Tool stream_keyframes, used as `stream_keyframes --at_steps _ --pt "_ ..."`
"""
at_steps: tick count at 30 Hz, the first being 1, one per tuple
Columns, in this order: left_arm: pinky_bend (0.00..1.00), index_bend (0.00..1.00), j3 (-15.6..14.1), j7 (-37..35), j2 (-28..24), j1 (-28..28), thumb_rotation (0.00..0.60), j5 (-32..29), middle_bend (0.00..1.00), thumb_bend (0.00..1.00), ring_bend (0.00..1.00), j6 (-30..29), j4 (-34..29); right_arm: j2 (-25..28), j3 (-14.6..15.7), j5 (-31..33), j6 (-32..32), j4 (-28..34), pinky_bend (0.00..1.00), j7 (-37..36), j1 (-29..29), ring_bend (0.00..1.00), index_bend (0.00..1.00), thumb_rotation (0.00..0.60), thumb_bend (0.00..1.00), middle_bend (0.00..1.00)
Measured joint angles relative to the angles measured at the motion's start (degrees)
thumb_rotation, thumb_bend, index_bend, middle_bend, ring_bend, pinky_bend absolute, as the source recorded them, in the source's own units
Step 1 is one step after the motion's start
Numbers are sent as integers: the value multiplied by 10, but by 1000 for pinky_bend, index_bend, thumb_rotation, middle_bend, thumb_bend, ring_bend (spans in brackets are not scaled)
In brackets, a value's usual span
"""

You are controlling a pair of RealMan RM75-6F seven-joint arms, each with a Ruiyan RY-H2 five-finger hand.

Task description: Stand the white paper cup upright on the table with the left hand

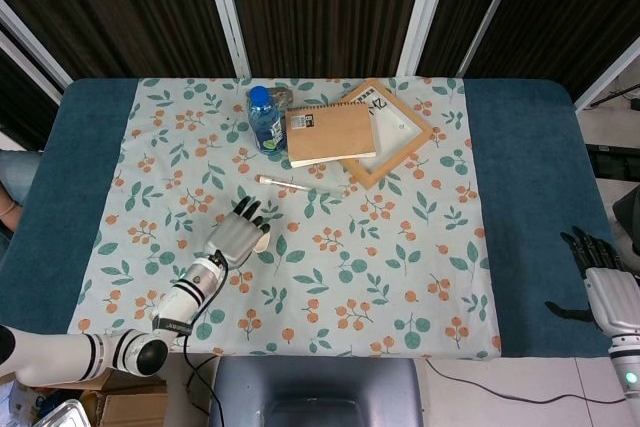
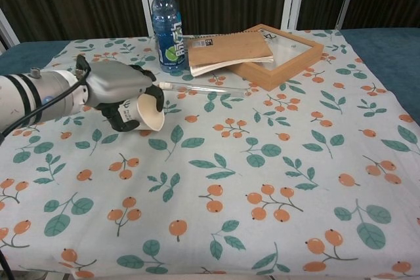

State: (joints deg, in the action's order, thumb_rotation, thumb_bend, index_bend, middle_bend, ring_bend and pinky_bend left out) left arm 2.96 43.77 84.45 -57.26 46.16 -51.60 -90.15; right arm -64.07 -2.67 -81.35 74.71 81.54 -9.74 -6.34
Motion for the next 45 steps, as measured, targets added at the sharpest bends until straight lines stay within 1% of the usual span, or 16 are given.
stream_keyframes --at_steps 3,6,10,12,16,19,22,27,30,33,35,41,45 --pt "0 313 16 -58 -5 11 600 15 286 460 0 -1 -7 1 0 1 -1 1 0 1 0 0 0 600 197 0" --pt "0 305 34 -134 -8 27 600 38 285 453 0 -4 -10 1 0 2 -2 3 0 3 -1 0 0 600 197 0" --pt "0 305 56 -261 -1 55 600 82 286 449 0 -16 -2 1 0 1 -4 5 0 6 -2 0 0 600 197 0" --pt "0 297 63 -318 7 69 600 101 286 448 0 -23 9 2 0 1 -5 8 0 8 -2 0 0 600 197 0" --pt "0 288 70 -445 41 105 600 150 287 446 0 -42 58 5 0 1 -4 14 0 14 -3 0 0 600 197 0" --pt "0 288 73 -521 74 130 600 178 289 446 0 -55 104 6 0 1 -4 18 0 18 -3 0 0 600 198 0" --pt "0 293 76 -582 106 150 600 193 295 445 0 -65 147 8 0 3 -6 22 0 22 -3 0 0 600 197 0" --pt "0 287 82 -649 151 174 600 218 293 444 0 -84 209 9 1 5 -7 25 0 26 -3 0 0 600 196 0" --pt "0 231 85 -675 166 182 600 239 274 436 1 -96 234 9 1 7 -9 25 0 26 -3 0 0 600 197 0" --pt "0 145 87 -691 172 187 600 255 240 428 6 -105 245 8 1 9 -11 24 0 27 -3 0 0 600 197 0" --pt "0 110 87 -700 174 190 600 262 212 425 3 -107 253 8 2 10 -13 24 0 28 -4 0 0 600 197 0" --pt "1 33 87 -709 175 197 600 273 143 424 0 -106 263 8 3 17 -24 28 0 37 -6 0 0 600 197 0" --pt "5 21 87 -711 175 202 600 278 133 423 0 -107 265 9 3 17 -22 31 0 40 -6 0 0 600 197 0"
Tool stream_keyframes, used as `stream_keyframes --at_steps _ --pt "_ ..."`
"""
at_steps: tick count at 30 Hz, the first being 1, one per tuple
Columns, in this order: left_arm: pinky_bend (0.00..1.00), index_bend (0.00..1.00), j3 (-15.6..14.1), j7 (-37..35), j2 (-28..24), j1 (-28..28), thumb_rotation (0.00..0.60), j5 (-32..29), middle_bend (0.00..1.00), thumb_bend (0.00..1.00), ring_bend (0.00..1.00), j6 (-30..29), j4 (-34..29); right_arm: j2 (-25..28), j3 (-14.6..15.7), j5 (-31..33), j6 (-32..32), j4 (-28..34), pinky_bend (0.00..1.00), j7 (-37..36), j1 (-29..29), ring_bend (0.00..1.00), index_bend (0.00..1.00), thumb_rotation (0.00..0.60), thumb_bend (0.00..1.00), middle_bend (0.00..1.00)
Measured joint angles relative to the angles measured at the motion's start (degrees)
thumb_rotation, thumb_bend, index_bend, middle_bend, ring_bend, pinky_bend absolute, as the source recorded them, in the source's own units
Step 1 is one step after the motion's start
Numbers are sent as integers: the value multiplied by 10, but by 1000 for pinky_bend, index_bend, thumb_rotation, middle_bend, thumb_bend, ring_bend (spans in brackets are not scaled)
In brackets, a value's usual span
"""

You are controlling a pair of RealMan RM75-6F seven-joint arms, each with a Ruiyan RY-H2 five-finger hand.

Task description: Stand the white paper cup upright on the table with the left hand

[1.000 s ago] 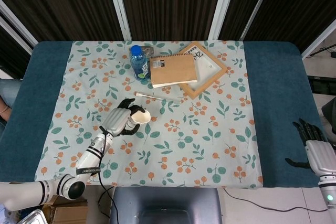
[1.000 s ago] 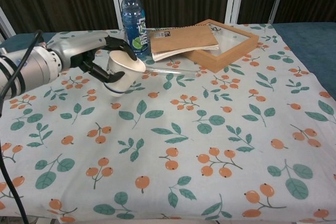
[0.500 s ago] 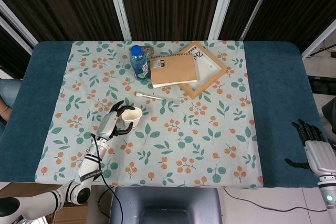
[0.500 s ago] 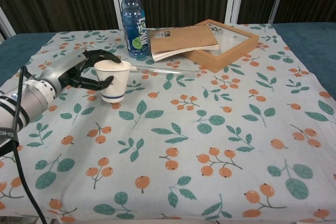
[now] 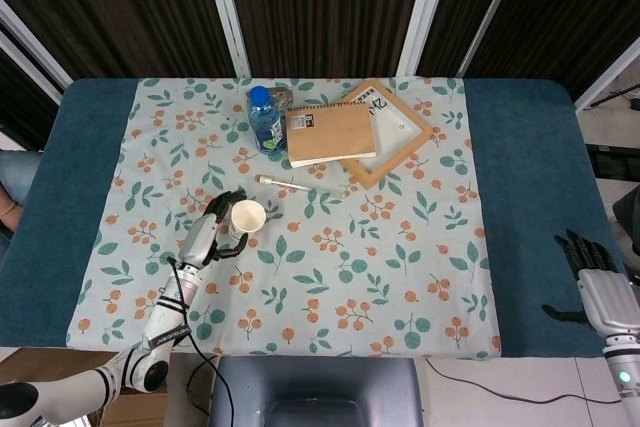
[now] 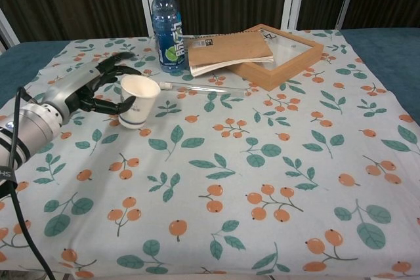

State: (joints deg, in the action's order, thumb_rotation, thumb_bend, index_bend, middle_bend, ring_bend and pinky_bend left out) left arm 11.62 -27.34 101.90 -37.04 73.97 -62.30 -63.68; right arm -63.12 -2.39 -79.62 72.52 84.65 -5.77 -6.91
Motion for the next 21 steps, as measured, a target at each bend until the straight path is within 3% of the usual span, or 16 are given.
stream_keyframes --at_steps 12,21 --pt "9 0 2 -4 -13 9 600 14 90 425 0 -5 -14 6 0 2 3 6 0 1 3 0 0 600 197 0" --pt "8 0 9 23 -69 24 600 31 14 415 0 -40 -78 9 -2 -2 10 9 0 -2 3 0 0 600 197 0"
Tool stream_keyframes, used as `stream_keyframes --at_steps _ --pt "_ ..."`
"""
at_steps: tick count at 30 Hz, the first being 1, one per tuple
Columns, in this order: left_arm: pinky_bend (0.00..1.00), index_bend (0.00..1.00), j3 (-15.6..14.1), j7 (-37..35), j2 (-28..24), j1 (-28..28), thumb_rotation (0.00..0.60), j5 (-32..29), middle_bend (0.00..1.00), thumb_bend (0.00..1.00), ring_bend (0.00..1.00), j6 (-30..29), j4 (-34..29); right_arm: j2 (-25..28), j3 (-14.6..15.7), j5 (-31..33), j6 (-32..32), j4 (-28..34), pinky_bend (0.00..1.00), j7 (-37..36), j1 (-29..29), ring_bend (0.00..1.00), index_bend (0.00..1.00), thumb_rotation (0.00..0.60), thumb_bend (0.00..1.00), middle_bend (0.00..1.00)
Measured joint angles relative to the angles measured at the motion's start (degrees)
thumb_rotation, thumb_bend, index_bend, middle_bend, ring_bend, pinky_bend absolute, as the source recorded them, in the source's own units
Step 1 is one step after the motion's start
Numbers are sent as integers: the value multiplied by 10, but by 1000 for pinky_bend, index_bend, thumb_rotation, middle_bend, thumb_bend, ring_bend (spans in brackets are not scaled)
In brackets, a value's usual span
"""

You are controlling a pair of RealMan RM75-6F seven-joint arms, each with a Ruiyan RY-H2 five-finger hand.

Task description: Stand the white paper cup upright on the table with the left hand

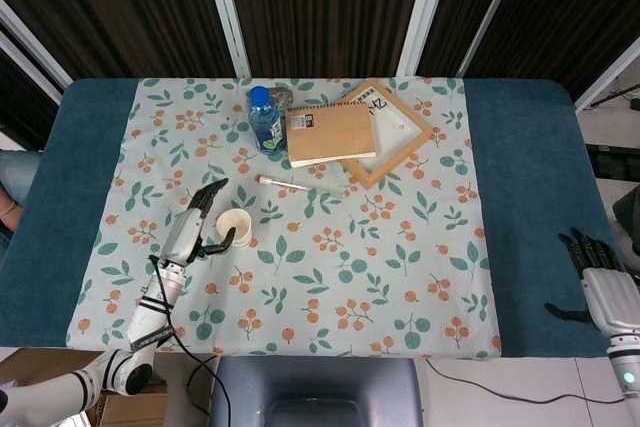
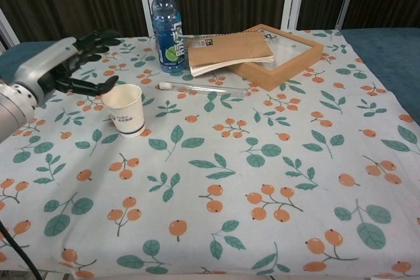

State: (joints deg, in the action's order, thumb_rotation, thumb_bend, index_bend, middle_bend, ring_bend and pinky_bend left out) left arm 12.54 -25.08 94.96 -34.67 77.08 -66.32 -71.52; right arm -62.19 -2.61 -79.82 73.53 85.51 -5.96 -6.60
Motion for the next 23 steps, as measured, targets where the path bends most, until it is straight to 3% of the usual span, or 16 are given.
stream_keyframes --at_steps 6,12,18,23 --pt "0 0 -16 88 -94 21 600 24 0 418 0 -24 -90 -1 -5 -7 24 -2 0 -8 5 0 0 600 197 0" --pt "0 0 -53 218 -185 59 600 41 0 412 0 -51 -156 -7 -11 -29 69 -16 0 -22 13 0 0 600 196 0" --pt "0 0 -128 404 -268 188 600 47 0 408 0 -163 -223 -27 -11 -68 129 -50 0 -26 27 0 0 600 196 0" --pt "0 0 -159 420 -289 251 600 52 0 408 0 -216 -219 -32 -12 -77 151 -43 0 -11 35 0 0 600 197 0"
